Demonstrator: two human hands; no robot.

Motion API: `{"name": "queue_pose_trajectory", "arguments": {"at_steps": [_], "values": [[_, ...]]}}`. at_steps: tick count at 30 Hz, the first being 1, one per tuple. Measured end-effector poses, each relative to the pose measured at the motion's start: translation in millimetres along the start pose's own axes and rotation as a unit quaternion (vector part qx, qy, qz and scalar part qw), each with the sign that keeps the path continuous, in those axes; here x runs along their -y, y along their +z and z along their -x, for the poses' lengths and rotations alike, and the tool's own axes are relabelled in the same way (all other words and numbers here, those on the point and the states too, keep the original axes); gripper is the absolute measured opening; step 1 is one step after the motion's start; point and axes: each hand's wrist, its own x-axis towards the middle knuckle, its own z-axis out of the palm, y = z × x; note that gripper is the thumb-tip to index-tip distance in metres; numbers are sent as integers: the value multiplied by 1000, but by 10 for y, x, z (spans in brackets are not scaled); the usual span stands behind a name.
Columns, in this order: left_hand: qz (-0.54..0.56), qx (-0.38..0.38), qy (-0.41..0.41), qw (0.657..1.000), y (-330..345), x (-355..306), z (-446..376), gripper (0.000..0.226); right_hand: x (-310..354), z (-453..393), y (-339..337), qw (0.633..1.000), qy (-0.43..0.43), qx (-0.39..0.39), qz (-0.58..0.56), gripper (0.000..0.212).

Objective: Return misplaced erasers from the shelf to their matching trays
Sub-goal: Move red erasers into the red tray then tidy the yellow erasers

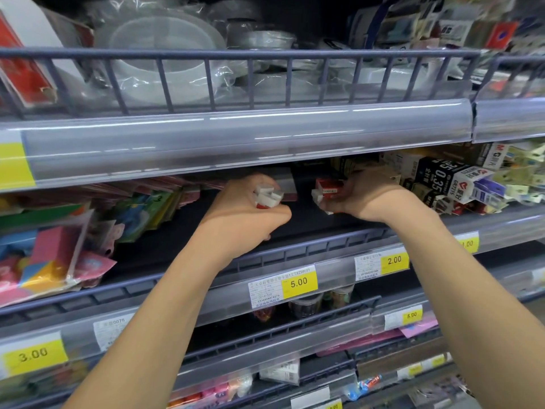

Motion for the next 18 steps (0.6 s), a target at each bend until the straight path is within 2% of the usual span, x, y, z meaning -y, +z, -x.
{"name": "queue_pose_trajectory", "arguments": {"at_steps": [4,6,8,9,10,12,14,18], "values": [[-18,17,5,1000,-22,-2,15,31,44,-56,50,1000,17,1,-27,57],[-13,20,5,1000,-34,-9,25,27,37,19,23,999,17,-7,-26,55],[-8,20,14,1000,-39,-29,39,21,19,112,7,994,-2,-38,-101,54],[-7,19,21,1000,-38,-40,45,21,19,174,14,976,-21,-43,-214,51],[-5,17,30,999,-38,-48,51,21,42,250,20,935,-44,-26,-352,45],[-7,14,59,998,-37,-61,59,20,126,375,20,828,-89,40,-553,33],[-14,19,90,996,-36,-66,66,17,229,440,37,766,-120,83,-626,27],[-14,13,111,994,-35,-44,54,13,404,468,94,719,-147,100,-672,28]]}}
